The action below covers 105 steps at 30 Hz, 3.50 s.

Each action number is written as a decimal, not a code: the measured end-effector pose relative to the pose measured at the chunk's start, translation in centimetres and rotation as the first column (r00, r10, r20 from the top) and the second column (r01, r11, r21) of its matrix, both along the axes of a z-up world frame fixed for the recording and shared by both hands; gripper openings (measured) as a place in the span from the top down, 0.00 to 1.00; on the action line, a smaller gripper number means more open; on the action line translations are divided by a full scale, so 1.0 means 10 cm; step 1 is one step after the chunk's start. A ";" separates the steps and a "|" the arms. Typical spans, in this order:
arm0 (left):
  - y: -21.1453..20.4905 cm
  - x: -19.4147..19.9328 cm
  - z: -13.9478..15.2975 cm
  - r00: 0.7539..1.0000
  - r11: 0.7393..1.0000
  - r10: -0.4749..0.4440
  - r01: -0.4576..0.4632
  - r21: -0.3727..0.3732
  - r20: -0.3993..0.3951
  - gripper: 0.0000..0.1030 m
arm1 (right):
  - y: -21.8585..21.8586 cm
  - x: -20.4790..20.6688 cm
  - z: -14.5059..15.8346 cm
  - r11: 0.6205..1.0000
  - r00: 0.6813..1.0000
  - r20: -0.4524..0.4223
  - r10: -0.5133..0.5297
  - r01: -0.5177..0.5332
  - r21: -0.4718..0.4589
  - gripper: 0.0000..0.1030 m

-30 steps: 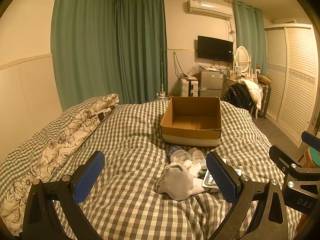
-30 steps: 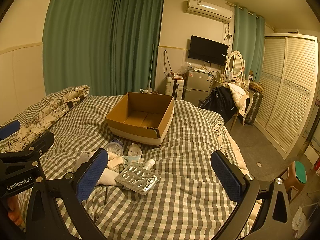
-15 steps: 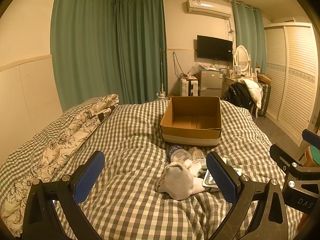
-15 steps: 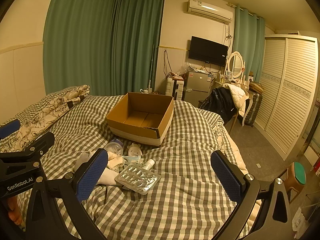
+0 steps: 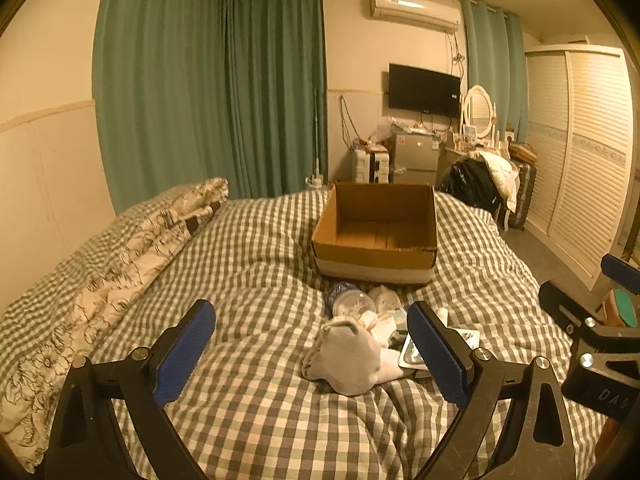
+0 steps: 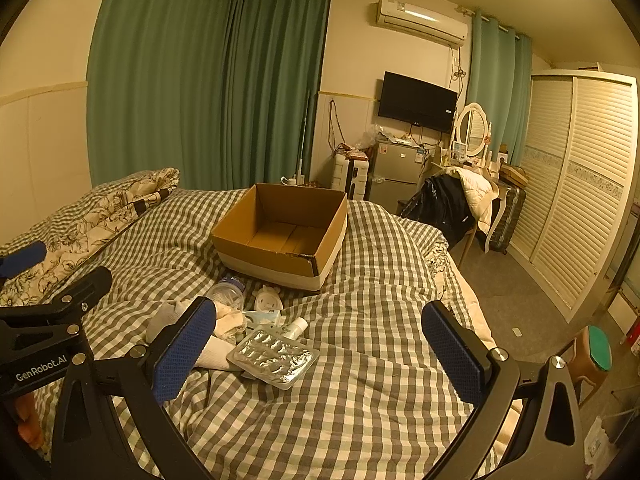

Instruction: Organize objects

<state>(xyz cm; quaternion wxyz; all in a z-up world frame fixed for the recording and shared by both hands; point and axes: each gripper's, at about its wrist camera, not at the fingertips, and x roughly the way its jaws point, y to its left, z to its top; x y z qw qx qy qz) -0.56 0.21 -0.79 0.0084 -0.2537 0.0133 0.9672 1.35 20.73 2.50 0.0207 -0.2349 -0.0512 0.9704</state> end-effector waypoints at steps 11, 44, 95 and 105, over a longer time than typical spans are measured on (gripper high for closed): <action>0.14 -0.43 -0.65 0.981 0.999 -0.028 0.031 -0.014 0.191 0.09 | 0.12 -0.35 -0.41 1.000 0.994 0.106 -0.008 0.009 -0.007 0.00; -0.24 -0.74 -0.82 0.974 1.000 0.005 -0.004 -0.006 0.225 0.48 | -0.53 -1.13 -1.34 0.953 0.903 0.405 0.143 -0.237 0.191 0.00; -0.42 -0.66 -0.86 0.975 1.000 0.014 -0.017 0.011 0.223 0.48 | -0.62 -1.52 -1.71 0.958 0.808 0.573 0.138 -0.255 0.130 0.48; -0.38 -0.55 -0.71 0.982 1.000 0.008 -0.009 0.002 0.188 0.48 | -0.29 -1.26 -1.36 0.983 0.878 0.465 0.111 -0.166 0.078 0.90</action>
